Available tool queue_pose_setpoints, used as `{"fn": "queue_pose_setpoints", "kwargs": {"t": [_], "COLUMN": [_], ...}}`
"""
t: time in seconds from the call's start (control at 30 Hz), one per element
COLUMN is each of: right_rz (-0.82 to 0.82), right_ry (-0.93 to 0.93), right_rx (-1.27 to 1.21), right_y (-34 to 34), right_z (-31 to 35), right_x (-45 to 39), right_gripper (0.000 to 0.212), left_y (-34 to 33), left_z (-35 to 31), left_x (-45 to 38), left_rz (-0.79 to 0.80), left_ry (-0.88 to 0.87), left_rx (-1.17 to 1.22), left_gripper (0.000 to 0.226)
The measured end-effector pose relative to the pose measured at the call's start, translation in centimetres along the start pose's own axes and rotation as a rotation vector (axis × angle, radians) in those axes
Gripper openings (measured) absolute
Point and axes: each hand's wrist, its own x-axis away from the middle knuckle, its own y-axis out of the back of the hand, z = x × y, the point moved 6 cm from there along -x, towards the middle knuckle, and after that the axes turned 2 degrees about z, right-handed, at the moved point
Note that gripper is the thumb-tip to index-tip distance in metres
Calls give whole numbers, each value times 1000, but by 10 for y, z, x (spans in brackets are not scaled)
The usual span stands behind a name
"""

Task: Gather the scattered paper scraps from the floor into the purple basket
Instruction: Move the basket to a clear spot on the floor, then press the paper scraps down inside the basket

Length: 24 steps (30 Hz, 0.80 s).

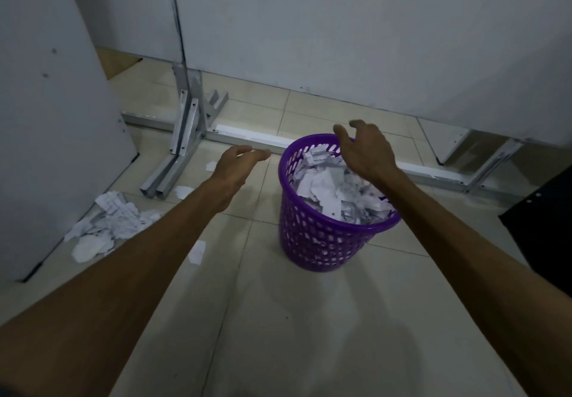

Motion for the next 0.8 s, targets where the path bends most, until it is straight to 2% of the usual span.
{"fn": "queue_pose_setpoints", "kwargs": {"t": [0.23, 0.37, 0.47, 0.57, 0.67, 0.8], "right_rz": [107, 264, 394, 507, 590, 632], "right_ry": [239, 290, 239, 181, 134, 135], "right_rx": [-187, -176, -105, -72, -41, 26], "right_y": [-52, -122, -181, -244, -290, -335], "right_z": [137, 178, 176, 164, 148, 138], "right_x": [15, 34, 42, 46, 42, 18], "right_gripper": [57, 56, 59, 60, 70, 81], "left_y": [114, 179, 211, 228, 237, 254], "left_z": [30, 68, 99, 132, 155, 180], "left_x": [10, 16, 16, 7, -5, -15], "left_rz": [-119, -211, -290, -296, -298, -459], "left_ry": [32, 107, 132, 111, 40, 1], "left_rx": [-37, -106, -136, -233, -363, -507], "left_gripper": [65, 63, 42, 59, 59, 65]}}
